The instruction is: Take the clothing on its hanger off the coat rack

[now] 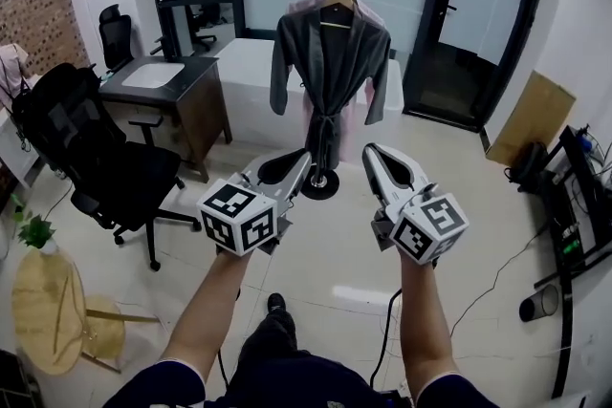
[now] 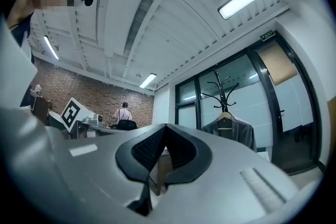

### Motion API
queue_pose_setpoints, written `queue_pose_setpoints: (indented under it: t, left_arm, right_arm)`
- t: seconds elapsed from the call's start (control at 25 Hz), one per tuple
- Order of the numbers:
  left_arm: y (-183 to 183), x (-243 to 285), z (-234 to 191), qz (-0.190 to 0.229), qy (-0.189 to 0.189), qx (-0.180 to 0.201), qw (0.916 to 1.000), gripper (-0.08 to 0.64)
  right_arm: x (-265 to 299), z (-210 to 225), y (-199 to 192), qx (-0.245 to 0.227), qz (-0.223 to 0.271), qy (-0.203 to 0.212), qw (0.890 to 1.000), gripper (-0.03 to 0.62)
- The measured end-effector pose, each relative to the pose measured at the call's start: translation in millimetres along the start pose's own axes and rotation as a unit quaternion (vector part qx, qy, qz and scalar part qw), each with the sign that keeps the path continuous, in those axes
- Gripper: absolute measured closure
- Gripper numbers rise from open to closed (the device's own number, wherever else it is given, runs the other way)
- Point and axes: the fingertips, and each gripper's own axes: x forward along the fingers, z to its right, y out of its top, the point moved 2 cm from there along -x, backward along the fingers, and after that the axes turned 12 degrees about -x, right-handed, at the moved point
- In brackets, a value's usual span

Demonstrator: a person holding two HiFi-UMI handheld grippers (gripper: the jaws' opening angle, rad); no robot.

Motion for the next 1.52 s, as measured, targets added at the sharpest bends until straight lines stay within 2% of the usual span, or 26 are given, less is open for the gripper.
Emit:
queue_pose_setpoints:
  t: [0.44,0.8,1.12,1.52]
  left_arm:
    - [32,86,-109,0.036,-0.02,-0.004,0.9991,0.548]
    - [70,157,-210,0.029,-0.038,0.009,0.9988,0.548]
    - [91,215,-283,0.016,-0.023,0.024,0.9993,0.548]
    - [99,302,-347,0.015,0.023,0.045,0.9986,0.548]
  right_arm:
    - [113,64,-31,-0.035,-0.012,-0.002,0.999,0.591]
    - [219,122,-50,-0.045,-0.014,-0.024,0.999,0.591]
    - [286,182,-72,-0.038,-0.001,-0.038,0.999,0.591]
    - [347,272,-111,-0.028,0.011,-0.004,1.0,0.591]
